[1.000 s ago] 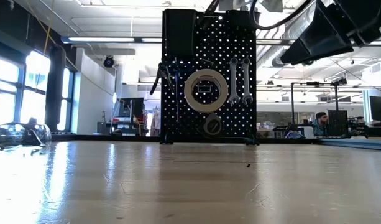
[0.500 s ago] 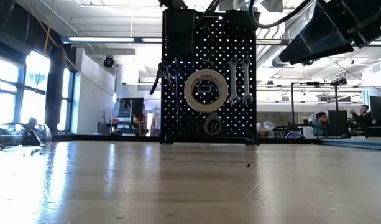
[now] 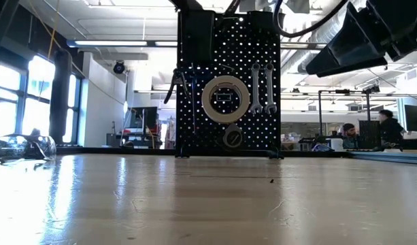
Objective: Hang tools onto peg board
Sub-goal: Put the gray allen hex keys into the left black bin on the peg board, then move the transparent safety glass to the center of the table
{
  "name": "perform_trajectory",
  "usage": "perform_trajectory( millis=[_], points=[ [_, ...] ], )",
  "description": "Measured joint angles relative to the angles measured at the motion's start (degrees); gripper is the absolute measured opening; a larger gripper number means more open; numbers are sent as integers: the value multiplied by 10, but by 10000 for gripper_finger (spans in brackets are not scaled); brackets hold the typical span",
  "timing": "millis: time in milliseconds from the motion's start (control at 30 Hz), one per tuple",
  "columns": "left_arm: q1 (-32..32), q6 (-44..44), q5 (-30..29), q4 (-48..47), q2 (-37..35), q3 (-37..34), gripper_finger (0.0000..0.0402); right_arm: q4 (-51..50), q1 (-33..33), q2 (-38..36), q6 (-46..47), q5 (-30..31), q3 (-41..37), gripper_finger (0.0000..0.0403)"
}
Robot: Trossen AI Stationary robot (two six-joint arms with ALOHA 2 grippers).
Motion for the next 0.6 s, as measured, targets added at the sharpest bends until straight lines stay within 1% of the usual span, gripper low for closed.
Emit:
perform_trajectory(
  millis=[100,200,467,600],
  points=[
    [0,5,3,2,0,0,53,9,0,0,0,0,-5,204],
    [0,9,3,9,0,0,70,11,0,0,0,0,-5,204],
    [0,9,-14,10,0,0,148,11,0,0,0,0,-5,204],
    [-2,9,-31,13,-3,6,176,13,0,0,0,0,-5,204]
  ],
)
